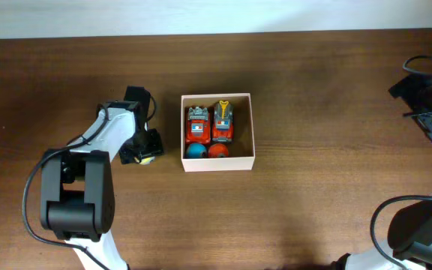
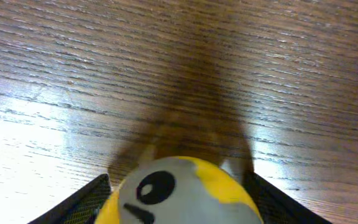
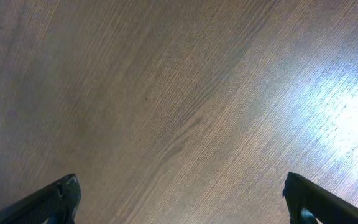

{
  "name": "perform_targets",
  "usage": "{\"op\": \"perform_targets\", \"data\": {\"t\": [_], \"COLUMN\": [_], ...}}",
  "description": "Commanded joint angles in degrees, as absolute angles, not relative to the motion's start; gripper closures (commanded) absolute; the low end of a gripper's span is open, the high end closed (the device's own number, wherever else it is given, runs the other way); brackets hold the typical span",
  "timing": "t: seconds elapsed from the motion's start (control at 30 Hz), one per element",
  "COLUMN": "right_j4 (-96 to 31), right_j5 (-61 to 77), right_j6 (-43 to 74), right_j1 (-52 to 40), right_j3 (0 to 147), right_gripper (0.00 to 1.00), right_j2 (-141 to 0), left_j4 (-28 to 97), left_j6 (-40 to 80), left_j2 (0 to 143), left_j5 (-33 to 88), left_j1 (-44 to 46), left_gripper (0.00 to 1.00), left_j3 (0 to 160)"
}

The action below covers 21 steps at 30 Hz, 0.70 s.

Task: Pack container
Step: 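Carry the yellow ball into the box's front-right corner and release it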

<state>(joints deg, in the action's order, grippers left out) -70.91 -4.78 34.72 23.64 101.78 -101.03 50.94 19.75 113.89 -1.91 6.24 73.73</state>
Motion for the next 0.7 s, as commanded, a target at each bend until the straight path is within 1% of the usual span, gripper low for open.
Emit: {"op": "perform_targets", "data": {"t": [0.0,0.13,0.4,0.47,0.67], "right_j4": [-70.96,-70.98,-70.98,-70.98,-70.98], "right_j5": [-4.71,-4.71,-4.71,-4.71,-4.71], "right_j6": [35.22,35.22,35.22,35.22,35.22], "right_j1": [23.64,23.64,23.64,23.64,23.64], "right_j3": [101.51,101.51,101.51,101.51,101.51], "right_gripper": [0.01,0.01,0.01,0.01,0.01], "right_j2": [-101.03,-101.03,-101.03,-101.03,-101.03], "left_j4": [50.35,48.62,47.07,47.51,50.13], "left_j6": [19.46,19.46,19.42,18.35,18.15], "left_j2": [116.03,116.03,116.03,116.03,116.03], "left_j5": [-2.63,-2.76,-2.76,-2.72,-2.70], "left_j1": [6.22,6.22,6.22,6.22,6.22], "left_gripper": [0.37,0.52,0.57,0.60,0.59], "left_j3": [71.53,71.50,72.47,74.28,82.61]}}
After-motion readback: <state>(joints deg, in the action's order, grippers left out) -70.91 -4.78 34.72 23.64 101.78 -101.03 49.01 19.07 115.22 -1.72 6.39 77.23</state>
